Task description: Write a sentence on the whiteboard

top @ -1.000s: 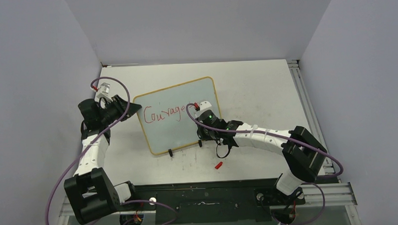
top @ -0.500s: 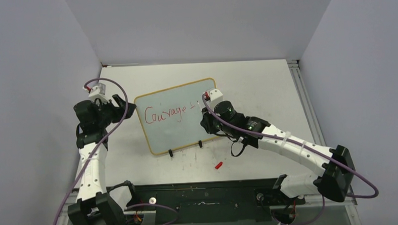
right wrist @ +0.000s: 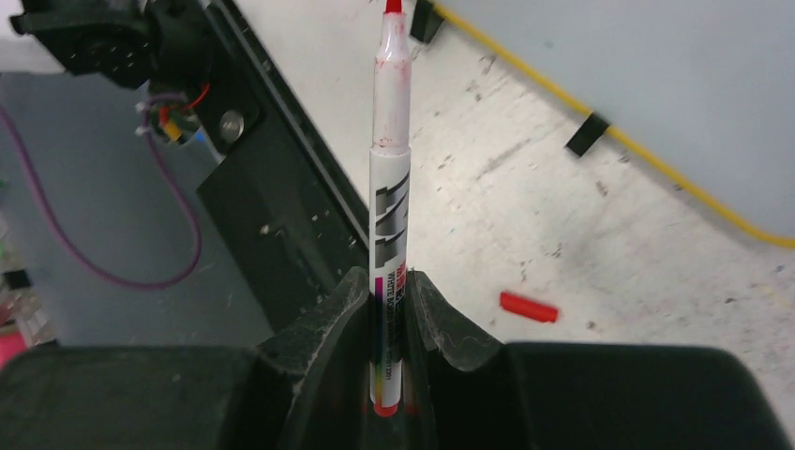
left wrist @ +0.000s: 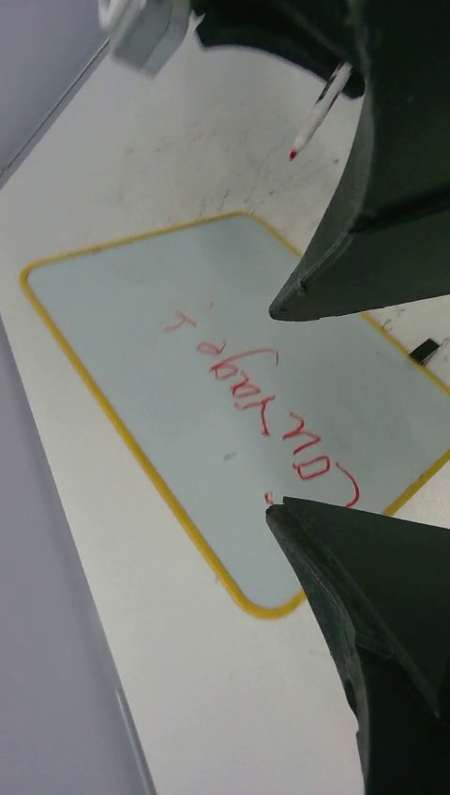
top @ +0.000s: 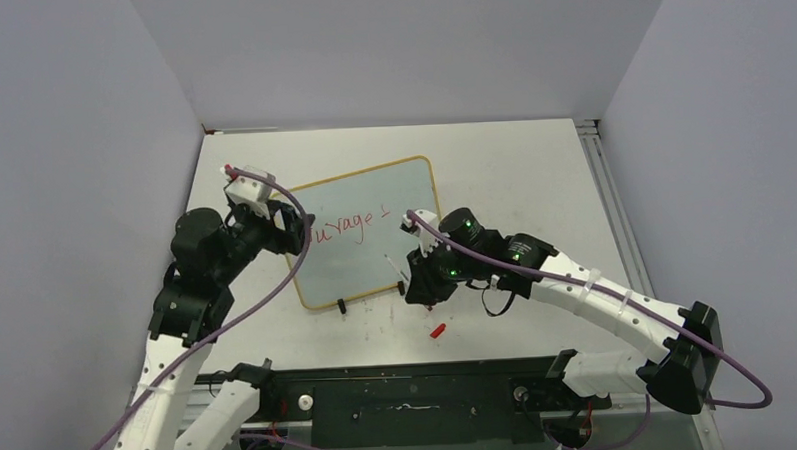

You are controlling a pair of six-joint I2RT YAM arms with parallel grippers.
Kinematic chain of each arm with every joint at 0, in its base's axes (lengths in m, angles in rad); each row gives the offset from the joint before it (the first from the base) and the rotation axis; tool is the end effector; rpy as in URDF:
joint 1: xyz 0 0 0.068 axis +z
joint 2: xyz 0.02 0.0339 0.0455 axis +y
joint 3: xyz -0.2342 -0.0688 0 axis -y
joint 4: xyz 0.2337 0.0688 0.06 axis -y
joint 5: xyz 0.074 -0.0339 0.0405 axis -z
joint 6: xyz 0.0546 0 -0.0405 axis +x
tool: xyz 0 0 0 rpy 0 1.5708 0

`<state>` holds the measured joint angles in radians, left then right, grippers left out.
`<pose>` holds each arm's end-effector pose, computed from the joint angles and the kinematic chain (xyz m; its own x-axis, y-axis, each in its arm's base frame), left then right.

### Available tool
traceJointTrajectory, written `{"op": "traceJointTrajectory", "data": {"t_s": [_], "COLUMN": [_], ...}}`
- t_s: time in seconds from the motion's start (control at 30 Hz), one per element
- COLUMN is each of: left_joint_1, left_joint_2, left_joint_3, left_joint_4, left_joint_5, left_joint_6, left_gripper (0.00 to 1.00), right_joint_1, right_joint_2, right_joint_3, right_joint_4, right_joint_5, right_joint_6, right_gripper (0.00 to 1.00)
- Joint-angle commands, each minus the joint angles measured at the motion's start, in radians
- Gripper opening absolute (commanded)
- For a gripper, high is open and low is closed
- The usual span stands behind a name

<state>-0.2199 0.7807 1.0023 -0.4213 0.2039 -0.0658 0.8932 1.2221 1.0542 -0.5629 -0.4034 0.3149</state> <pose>0.1863 -0.0530 0.3629 -0.2200 -0.0168 -0.9754 0.3937 0.9133 -0.1045 0.1544 0.2261 0.2708 -0.6766 -0.3864 -0.6269 -0.7260 0.4928 0.4798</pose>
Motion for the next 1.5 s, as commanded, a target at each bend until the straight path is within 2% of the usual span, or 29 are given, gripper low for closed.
{"op": "traceJointTrajectory", "data": {"t_s": [0.0, 0.17, 0.27, 0.4, 0.73, 0.87, 0.93, 1.3, 1.47], "left_joint_1": [-0.164, -0.367, -0.436, -0.526, -0.887, -1.077, -1.138, -1.155, -1.156], "left_joint_2": [-0.086, -0.199, -0.249, -0.257, -0.097, 0.002, 0.033, 0.088, 0.107], "left_joint_3": [0.017, -0.070, -0.124, -0.157, -0.174, -0.164, -0.163, -0.178, -0.181], "left_joint_4": [-0.101, -0.134, -0.121, -0.102, -0.044, -0.047, -0.037, 0.002, -0.004], "left_joint_5": [0.095, 0.269, 0.305, 0.303, 0.086, -0.097, -0.171, -0.220, -0.205], "left_joint_6": [0.141, 0.193, 0.197, 0.222, 0.285, 0.328, 0.350, 0.402, 0.409], "left_gripper": [0.66, 0.65, 0.63, 0.61, 0.58, 0.57, 0.56, 0.54, 0.46], "right_joint_1": [-0.017, -0.033, -0.033, -0.031, -0.015, -0.006, 0.001, 0.030, 0.040], "right_joint_2": [-0.011, -0.006, -0.001, 0.000, 0.057, 0.075, 0.080, 0.065, 0.052], "right_joint_3": [0.056, 0.010, -0.044, -0.097, -0.101, -0.081, -0.070, -0.053, -0.044], "right_joint_4": [-0.140, -0.163, -0.115, -0.019, 0.038, 0.022, 0.007, -0.122, -0.116], "right_joint_5": [-0.247, -0.416, -0.549, -0.626, -0.711, -0.728, -0.729, -0.702, -0.707], "right_joint_6": [0.030, 0.093, 0.156, 0.259, 0.326, 0.311, 0.300, 0.205, 0.207], "right_gripper": [0.05, 0.05, 0.05, 0.05, 0.05, 0.05, 0.05, 0.05, 0.05]}}
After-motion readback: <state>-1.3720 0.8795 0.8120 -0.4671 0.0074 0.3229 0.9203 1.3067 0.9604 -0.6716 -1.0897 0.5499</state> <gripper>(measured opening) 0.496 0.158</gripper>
